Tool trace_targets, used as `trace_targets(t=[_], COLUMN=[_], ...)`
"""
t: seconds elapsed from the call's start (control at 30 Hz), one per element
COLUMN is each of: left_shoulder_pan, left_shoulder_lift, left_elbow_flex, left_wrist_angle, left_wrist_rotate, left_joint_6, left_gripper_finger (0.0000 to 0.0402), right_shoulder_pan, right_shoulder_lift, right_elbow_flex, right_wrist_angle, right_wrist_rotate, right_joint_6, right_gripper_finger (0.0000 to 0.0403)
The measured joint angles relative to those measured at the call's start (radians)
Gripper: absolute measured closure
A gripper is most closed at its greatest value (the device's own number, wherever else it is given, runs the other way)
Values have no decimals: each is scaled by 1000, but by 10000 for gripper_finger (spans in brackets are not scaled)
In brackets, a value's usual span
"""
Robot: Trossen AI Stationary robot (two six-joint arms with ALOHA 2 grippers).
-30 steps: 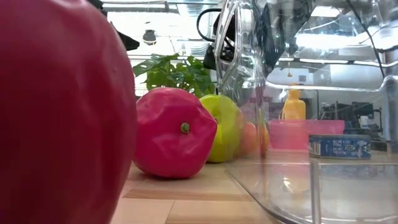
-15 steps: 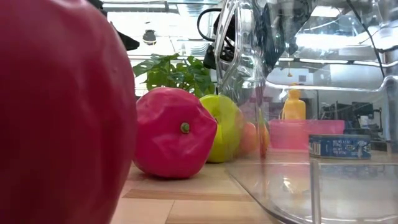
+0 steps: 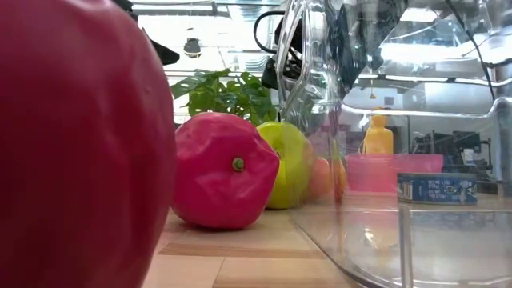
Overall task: Pick & Place Food Item
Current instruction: Put the yellow starfruit into the yellow bin
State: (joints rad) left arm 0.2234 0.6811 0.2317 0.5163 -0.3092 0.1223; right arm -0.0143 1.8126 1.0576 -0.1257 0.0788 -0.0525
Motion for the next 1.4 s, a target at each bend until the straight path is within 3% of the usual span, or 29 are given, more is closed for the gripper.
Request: trace_targets(t=[1.4], left_shoulder_pan=[0], left_shoulder_lift=[0], left_elbow_flex=[1], left_wrist_angle=[1], left_wrist_rotate=[0], left_joint_6=[0], left_gripper_finger=[312], right_shoulder_pan=[-20], right_shoulder_lift=[0], right_elbow_flex=[-1], right_wrist_angle=[68], right_wrist_rotate=[0], right_joint_6=[0], right_gripper_finger=[122])
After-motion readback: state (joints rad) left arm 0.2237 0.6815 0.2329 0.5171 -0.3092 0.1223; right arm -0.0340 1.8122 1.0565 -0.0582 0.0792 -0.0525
